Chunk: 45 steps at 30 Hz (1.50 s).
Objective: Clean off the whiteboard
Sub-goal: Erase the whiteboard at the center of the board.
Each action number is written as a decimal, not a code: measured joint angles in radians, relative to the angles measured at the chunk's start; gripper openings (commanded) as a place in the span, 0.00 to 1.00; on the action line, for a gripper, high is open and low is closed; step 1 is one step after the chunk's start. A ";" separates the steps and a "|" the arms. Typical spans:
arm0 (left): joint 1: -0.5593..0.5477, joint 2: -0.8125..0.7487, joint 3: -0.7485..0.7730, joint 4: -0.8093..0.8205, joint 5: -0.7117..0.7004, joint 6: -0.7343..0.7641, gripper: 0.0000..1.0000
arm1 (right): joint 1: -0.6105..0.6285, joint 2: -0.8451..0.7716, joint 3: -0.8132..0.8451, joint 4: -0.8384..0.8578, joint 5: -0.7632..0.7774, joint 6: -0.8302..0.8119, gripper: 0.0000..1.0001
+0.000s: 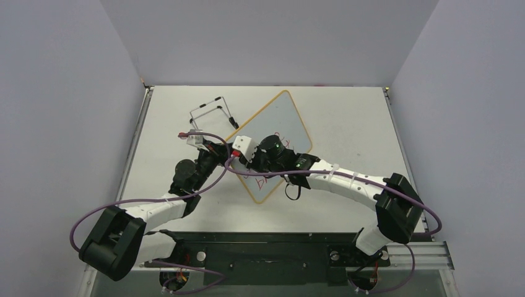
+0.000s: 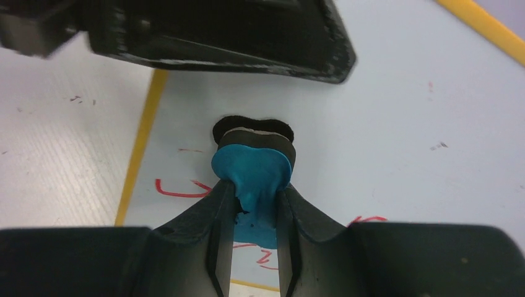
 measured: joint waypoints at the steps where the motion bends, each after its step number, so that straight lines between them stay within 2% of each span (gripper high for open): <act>1: 0.000 0.000 0.000 0.000 0.000 -0.001 0.00 | 0.005 0.001 0.005 -0.010 -0.009 -0.009 0.00; 9: -0.003 0.000 0.001 -0.005 0.002 -0.003 0.00 | 0.054 0.004 0.027 -0.048 -0.074 -0.043 0.00; 14: -0.006 0.000 0.001 -0.005 0.001 -0.003 0.00 | 0.009 0.004 0.027 -0.012 -0.013 0.003 0.00; 17: -0.006 0.000 0.001 -0.006 0.001 -0.003 0.00 | -0.021 0.003 0.028 -0.013 -0.037 -0.004 0.00; 28: -0.006 -0.005 0.001 -0.017 0.006 -0.007 0.00 | 0.014 0.031 0.026 -0.237 -0.209 -0.312 0.00; 38: -0.006 -0.006 0.004 -0.024 0.011 -0.010 0.00 | -0.018 -0.001 -0.053 -0.168 -0.178 -0.312 0.00; 45: -0.006 -0.020 0.023 -0.072 0.012 -0.016 0.00 | 0.050 0.005 -0.053 -0.221 -0.161 -0.392 0.00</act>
